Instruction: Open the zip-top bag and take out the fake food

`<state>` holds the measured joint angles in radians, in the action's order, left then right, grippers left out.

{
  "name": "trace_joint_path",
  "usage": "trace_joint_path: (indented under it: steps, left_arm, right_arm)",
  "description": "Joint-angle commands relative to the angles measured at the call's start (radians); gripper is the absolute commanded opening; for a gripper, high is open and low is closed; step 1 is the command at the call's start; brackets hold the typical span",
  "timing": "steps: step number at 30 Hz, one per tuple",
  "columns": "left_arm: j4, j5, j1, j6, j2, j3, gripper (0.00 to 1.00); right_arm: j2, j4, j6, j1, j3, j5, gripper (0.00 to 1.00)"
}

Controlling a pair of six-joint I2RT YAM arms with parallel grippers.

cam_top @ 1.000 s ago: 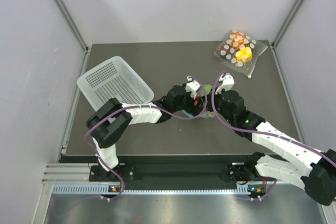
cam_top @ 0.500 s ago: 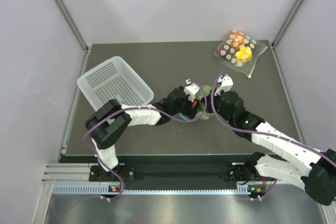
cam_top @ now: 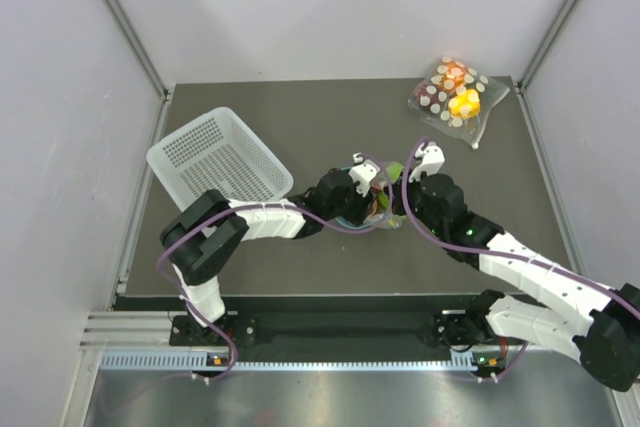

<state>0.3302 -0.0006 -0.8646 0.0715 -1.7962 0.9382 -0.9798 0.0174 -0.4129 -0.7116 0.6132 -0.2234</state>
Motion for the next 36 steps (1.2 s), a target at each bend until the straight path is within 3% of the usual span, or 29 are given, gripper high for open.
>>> trace_joint_path:
  steps: [1, 17, 28, 36]
  left_arm:
    - [-0.040, 0.056, 0.003, 0.002, 0.093, -0.027, 0.32]
    - [-0.158, 0.108, 0.004, 0.056, 0.327, -0.029, 0.30]
    - [-0.138, 0.139, 0.004, 0.105, 0.439, -0.032, 0.31]
    - [-0.233, 0.084, 0.007, 0.100, 0.520, 0.024, 0.31]
  right_arm:
    - [-0.016, 0.035, -0.001, -0.017, 0.022, -0.031, 0.00]
    - [-0.053, 0.012, 0.025, -0.015, 0.042, -0.111, 0.00]
    - [-0.069, 0.022, 0.023, -0.015, 0.031, -0.096, 0.00]
    - [-0.073, 0.033, 0.020, -0.015, 0.022, -0.093, 0.00]
